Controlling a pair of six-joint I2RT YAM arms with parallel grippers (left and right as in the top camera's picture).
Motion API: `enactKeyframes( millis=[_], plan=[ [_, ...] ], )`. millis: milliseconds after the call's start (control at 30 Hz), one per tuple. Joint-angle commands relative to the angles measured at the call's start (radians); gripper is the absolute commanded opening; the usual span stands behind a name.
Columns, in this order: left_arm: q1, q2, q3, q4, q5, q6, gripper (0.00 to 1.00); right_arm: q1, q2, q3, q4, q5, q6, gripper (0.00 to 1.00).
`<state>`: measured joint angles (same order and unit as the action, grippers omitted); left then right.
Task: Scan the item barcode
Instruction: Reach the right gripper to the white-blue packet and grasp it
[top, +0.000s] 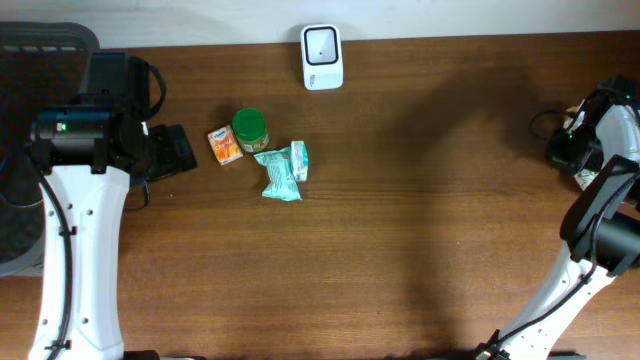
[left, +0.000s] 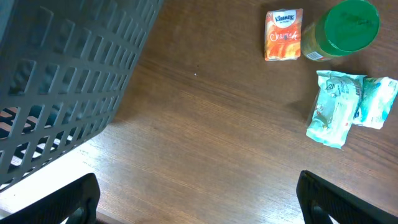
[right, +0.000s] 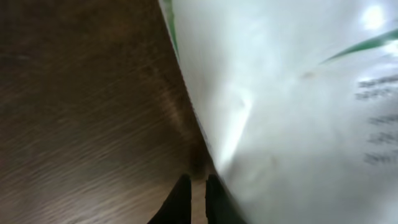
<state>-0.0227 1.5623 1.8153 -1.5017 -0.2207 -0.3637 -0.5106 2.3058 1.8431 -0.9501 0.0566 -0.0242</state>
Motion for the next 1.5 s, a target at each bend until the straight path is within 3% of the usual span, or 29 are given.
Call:
enactKeyframes(
  millis=[0,33,67,100,167,233,300,400,467,567,733,800,867,933,1033,1100,1133,1233,1333,1400,1467],
  plan=[
    [0.006,-0.007,0.003,0.001,-0.001,-0.01,0.99,0.037,-0.16,-0.003,-0.024,-0.201,0.033,0.12],
    [0.006,-0.007,0.003,0.001,-0.001,-0.01,0.99,0.074,-0.199,-0.003,-0.064,-0.479,0.033,0.21],
    [0.006,-0.007,0.003,0.002,-0.001,-0.01,0.99,0.108,-0.202,-0.003,-0.1,-0.628,0.033,0.33],
    [0.006,-0.007,0.003,0.002,-0.001,-0.01,0.99,0.171,-0.194,-0.003,-0.158,-0.706,0.033,0.57],
    [0.006,-0.007,0.003,0.002,-0.001,-0.01,0.99,0.29,-0.184,-0.01,-0.198,-0.708,0.033,0.59],
    [0.006,-0.007,0.003,0.001,-0.001,-0.01,0.99,0.462,-0.182,-0.026,-0.172,-0.707,0.033,0.85],
    [0.006,-0.007,0.003,0.001,-0.001,-0.01,0.99,0.653,-0.172,-0.027,-0.073,-0.697,0.044,0.94],
    [0.006,-0.007,0.003,0.001,-0.001,-0.01,0.99,0.881,-0.171,-0.027,0.113,-0.467,0.261,0.89],
    [0.006,-0.007,0.003,0.002,-0.001,-0.01,0.99,1.025,-0.171,-0.027,0.201,-0.173,0.41,0.79],
    [0.006,-0.007,0.003,0.001,-0.001,-0.01,0.99,1.12,-0.156,-0.028,0.227,0.004,0.426,0.65],
    [0.006,-0.007,0.003,0.001,-0.001,-0.01,0.99,1.159,-0.021,-0.028,0.298,0.0,0.426,0.58],
    [0.006,-0.007,0.003,0.001,-0.001,-0.01,0.99,1.158,-0.006,-0.029,0.294,0.002,0.425,0.38],
    [0.006,-0.007,0.003,0.001,-0.001,-0.01,0.99,1.148,-0.008,-0.029,0.279,0.001,0.422,0.12],
    [0.006,-0.007,0.003,0.001,-0.001,-0.01,0.99,1.103,-0.019,0.0,0.155,-0.006,0.423,0.04],
    [0.006,-0.007,0.003,0.001,-0.001,-0.01,0.99,0.961,-0.022,0.027,-0.02,-0.268,0.291,0.05],
    [0.006,-0.007,0.003,0.001,-0.001,-0.01,0.99,0.84,-0.022,0.023,-0.143,-0.367,0.177,0.37],
    [0.006,-0.007,0.003,0.001,-0.001,-0.01,0.99,0.801,-0.022,0.023,-0.188,-0.355,0.169,0.4],
    [0.006,-0.007,0.003,0.001,-0.001,-0.01,0.99,0.668,-0.022,0.026,-0.267,-0.393,0.156,0.41],
    [0.006,-0.007,0.003,0.001,-0.001,-0.01,0.99,0.637,-0.022,0.04,-0.287,-0.611,0.03,0.42],
    [0.006,-0.007,0.003,0.001,-0.001,-0.01,0.99,0.669,-0.022,0.036,-0.282,-0.597,-0.029,0.5],
    [0.006,-0.007,0.003,0.001,-0.001,-0.01,0.99,0.688,-0.021,-0.003,-0.225,-0.509,0.009,0.51]
  ],
)
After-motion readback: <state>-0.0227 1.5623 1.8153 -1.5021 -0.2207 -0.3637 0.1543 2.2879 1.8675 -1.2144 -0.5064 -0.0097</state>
